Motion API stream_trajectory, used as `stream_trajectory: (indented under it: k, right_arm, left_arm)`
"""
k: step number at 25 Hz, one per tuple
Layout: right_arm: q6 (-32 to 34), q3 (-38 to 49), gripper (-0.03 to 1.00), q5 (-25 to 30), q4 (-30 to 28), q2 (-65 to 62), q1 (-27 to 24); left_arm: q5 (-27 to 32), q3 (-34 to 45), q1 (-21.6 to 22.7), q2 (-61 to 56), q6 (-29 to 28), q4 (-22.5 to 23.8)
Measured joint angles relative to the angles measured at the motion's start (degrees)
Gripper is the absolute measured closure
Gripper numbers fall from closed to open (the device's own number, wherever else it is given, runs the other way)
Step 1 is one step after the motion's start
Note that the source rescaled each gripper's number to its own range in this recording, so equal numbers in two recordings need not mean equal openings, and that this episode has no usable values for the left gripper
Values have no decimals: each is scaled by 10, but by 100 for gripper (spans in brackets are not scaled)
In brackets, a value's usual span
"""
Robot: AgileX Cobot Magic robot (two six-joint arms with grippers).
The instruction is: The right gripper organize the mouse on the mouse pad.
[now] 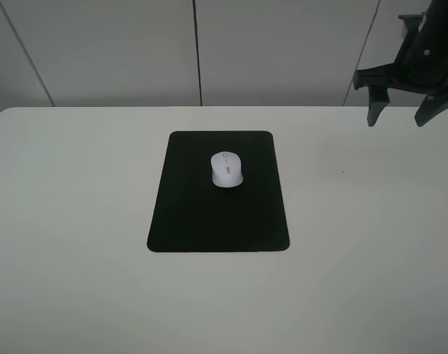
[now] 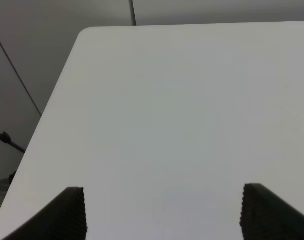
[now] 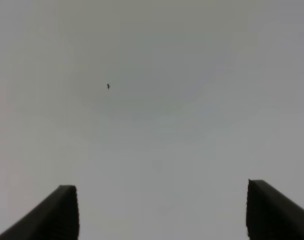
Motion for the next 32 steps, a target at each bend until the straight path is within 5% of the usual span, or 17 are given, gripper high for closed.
stream_trajectory:
  k: [16,32]
  right_arm:
    - [-2,203,63,-50,10,-424,-18]
    - [-31,390,63,-20,10,-816,-18]
  left_arm:
    - [0,0,0,0,0,0]
    - [0,0,0,0,0,0]
